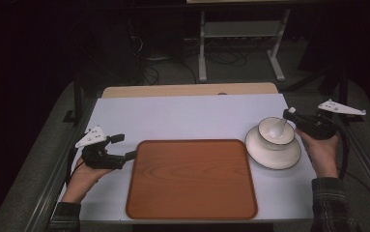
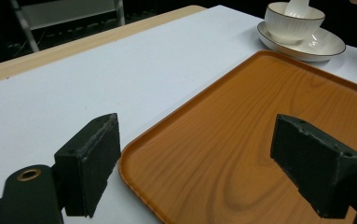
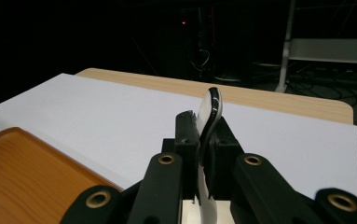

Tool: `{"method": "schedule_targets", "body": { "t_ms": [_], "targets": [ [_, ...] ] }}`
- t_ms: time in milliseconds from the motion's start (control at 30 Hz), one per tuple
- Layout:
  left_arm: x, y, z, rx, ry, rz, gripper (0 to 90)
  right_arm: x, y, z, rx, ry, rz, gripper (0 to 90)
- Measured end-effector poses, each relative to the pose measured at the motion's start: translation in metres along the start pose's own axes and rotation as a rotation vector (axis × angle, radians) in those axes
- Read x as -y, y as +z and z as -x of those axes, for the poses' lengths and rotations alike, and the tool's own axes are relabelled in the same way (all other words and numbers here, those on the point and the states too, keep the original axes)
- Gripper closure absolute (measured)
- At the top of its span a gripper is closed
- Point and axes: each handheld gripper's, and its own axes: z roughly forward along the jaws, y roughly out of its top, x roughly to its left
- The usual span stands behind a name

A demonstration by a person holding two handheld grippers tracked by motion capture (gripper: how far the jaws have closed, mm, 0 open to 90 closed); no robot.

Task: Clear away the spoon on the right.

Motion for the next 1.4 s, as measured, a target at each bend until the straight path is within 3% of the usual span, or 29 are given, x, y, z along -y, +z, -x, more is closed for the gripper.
{"method": "schedule_targets", "body": {
  "t_ms": [367,633,1000,1400],
  "targets": [
    [0.000,0.000,0.000,0.000,0.001,-0.001,15.4,-0.009,-0.005,-0.007,0.002,-0.016,0.019,84.8],
    [0.000,0.000,0.000,-0.001,0.003,-0.001,15.4,-0.021,-0.010,-0.020,-0.015,-0.047,0.038,84.7],
    [0.000,0.000,0.000,-0.001,0.003,-0.002,15.4,-0.025,-0.003,-0.034,-0.051,-0.079,0.017,84.8],
    [0.000,-0.003,-0.001,-0.007,0.000,0.005,15.4,-0.029,-0.001,-0.058,-0.136,-0.092,0.015,84.8]
  ]
}}
